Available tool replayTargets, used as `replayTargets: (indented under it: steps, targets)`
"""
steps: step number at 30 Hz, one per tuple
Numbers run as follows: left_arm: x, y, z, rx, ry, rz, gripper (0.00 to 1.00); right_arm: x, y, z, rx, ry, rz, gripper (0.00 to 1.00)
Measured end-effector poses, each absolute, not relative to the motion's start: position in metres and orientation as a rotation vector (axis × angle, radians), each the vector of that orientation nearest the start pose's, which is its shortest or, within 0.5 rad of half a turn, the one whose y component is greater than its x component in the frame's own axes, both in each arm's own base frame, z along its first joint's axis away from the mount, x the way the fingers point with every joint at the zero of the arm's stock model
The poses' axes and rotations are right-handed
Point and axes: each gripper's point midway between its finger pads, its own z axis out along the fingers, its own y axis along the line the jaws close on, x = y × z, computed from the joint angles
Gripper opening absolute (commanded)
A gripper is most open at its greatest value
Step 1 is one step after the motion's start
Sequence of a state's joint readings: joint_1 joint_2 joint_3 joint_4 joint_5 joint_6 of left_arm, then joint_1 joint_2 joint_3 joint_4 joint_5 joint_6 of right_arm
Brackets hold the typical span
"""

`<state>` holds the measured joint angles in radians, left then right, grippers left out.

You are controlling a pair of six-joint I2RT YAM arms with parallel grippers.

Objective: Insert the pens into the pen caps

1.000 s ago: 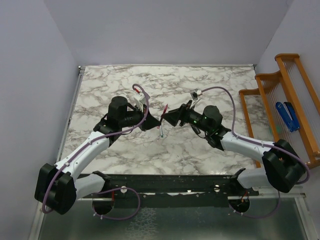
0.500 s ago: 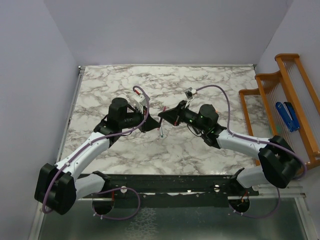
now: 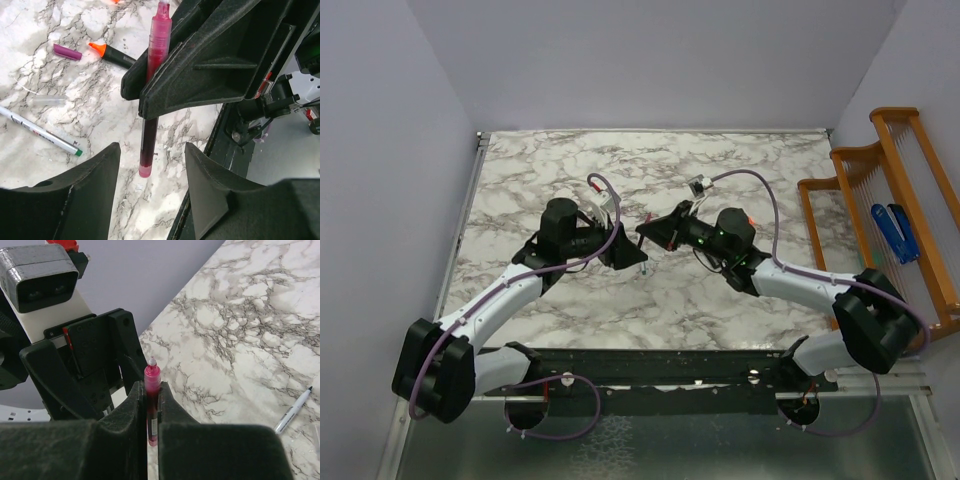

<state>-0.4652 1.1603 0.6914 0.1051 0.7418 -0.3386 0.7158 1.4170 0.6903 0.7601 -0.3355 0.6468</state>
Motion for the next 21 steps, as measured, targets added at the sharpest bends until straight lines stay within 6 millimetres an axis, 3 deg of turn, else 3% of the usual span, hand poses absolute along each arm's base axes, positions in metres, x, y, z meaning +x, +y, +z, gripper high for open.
replayTargets:
  steps: [6, 7, 8, 9, 15, 16, 17, 20, 21]
  targets:
    - [0.236, -0.263, 0.193, 0.651, 1.929, -1.236, 0.55, 0.273, 0.353, 0.233, -0.359, 1.657, 1.325, 0.0]
    - [0.236, -0.263, 0.192, 0.65, 1.931, -1.236, 0.48, 0.273, 0.354, 0.233, -0.358, 1.659, 1.328, 0.0]
    - [0.236, -0.263, 0.192, 0.65, 1.932, -1.236, 0.3, 0.272, 0.355, 0.232, -0.36, 1.661, 1.331, 0.0]
    - [0.236, -0.263, 0.191, 0.648, 1.935, -1.237, 0.03, 0.272, 0.356, 0.231, -0.361, 1.663, 1.334, 0.0]
    - [0.238, -0.263, 0.189, 0.655, 1.932, -1.23, 0.0, 0.271, 0.358, 0.228, -0.356, 1.673, 1.343, 0.0]
    - [0.238, -0.263, 0.189, 0.656, 1.932, -1.229, 0.0, 0.271, 0.358, 0.228, -0.356, 1.672, 1.343, 0.05]
    - [0.238, -0.263, 0.189, 0.655, 1.932, -1.227, 0.0, 0.271, 0.358, 0.228, -0.356, 1.673, 1.342, 0.2]
    - [0.239, -0.263, 0.189, 0.653, 1.931, -1.218, 0.0, 0.271, 0.358, 0.228, -0.354, 1.673, 1.343, 0.82]
    - [0.24, -0.262, 0.189, 0.647, 1.932, -1.211, 0.0, 0.27, 0.359, 0.228, -0.352, 1.678, 1.345, 0.98]
